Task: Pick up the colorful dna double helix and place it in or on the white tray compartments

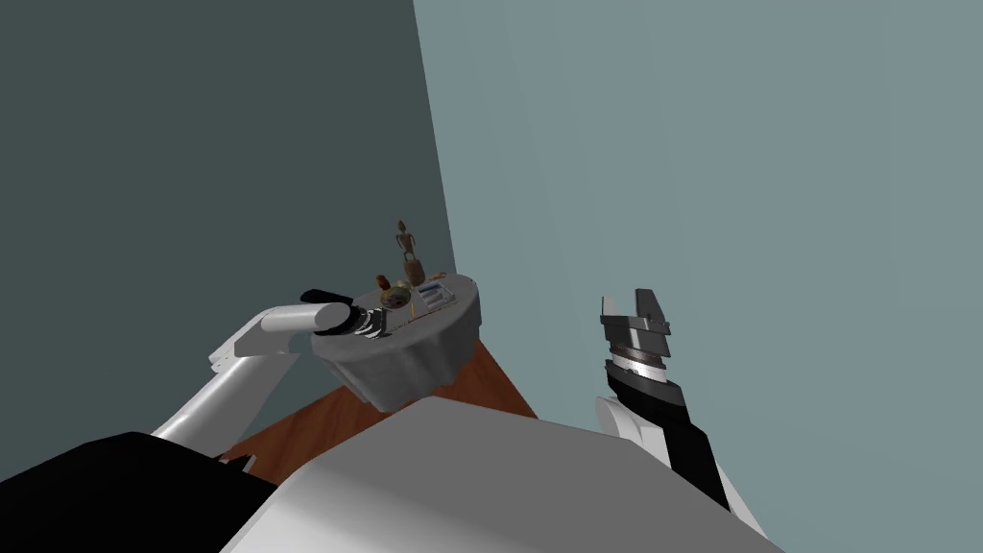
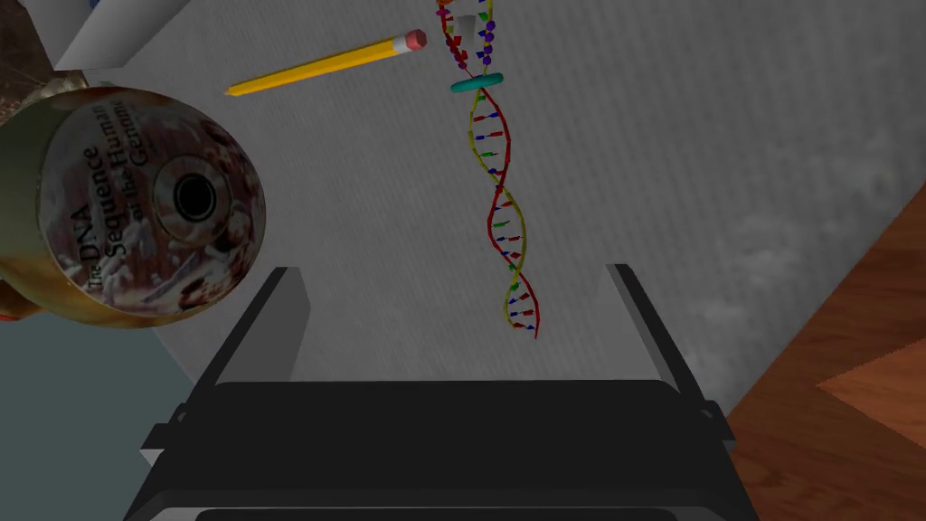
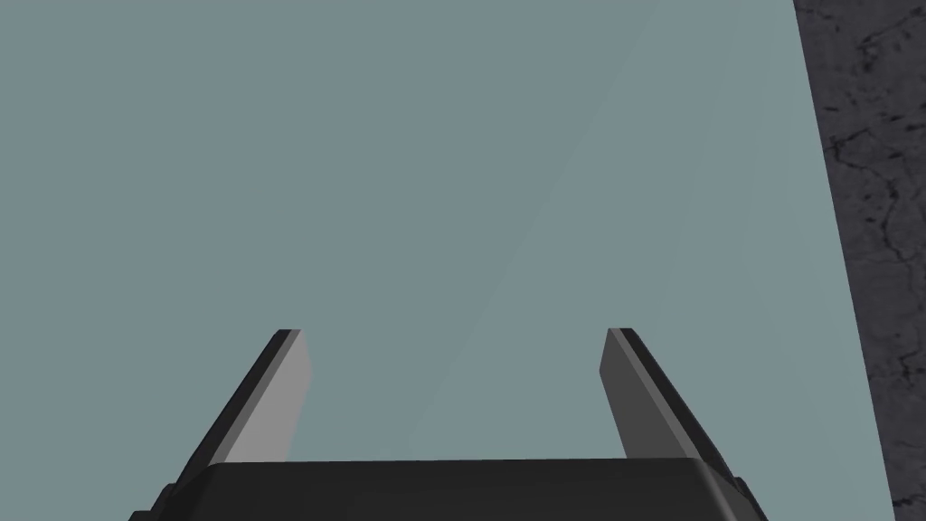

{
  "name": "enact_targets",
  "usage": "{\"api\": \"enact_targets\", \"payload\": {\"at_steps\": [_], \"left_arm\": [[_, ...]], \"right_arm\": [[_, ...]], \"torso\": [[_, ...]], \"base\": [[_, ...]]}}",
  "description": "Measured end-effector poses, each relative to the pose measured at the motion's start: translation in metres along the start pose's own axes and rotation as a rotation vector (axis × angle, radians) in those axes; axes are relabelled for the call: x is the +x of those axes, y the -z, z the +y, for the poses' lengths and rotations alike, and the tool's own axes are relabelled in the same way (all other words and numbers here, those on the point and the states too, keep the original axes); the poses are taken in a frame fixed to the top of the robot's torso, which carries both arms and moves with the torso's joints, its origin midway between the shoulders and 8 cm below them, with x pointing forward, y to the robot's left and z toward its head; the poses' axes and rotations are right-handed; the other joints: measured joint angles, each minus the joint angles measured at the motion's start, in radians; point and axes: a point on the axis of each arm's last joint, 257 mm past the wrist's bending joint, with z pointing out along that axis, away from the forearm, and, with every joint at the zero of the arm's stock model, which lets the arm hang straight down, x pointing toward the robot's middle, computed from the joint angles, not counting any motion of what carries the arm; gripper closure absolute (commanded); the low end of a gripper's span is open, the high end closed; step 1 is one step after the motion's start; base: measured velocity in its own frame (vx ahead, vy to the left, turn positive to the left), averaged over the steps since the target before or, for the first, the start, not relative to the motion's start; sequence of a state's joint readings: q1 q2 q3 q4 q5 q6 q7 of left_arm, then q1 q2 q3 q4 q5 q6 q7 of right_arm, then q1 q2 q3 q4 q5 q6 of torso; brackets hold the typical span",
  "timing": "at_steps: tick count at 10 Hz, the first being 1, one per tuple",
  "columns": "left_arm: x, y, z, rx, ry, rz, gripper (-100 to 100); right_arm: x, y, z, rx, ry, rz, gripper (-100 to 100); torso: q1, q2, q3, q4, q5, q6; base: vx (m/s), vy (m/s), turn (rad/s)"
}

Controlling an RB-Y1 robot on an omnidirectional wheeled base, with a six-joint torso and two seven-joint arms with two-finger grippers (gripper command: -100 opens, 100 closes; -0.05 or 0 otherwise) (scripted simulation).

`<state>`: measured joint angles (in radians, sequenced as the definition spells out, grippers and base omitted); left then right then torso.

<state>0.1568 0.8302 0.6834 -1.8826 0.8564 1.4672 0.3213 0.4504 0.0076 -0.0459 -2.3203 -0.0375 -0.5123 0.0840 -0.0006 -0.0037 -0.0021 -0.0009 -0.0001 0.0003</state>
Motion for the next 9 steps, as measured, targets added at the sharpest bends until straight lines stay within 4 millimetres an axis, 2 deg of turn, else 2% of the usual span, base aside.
{"api": "enact_targets", "payload": {"at_steps": [9], "left_arm": [[-0.042, 0.016, 0.038, -0.237, 0.133, -0.084, -100]], "right_arm": [[0.000, 0.000, 0.000, 0.000, 0.000, 0.000, 0]], "torso": [[0.001, 0.001, 0.001, 0.000, 0.000, -0.001]], "base": [[0.044, 0.005, -0.091]]}}
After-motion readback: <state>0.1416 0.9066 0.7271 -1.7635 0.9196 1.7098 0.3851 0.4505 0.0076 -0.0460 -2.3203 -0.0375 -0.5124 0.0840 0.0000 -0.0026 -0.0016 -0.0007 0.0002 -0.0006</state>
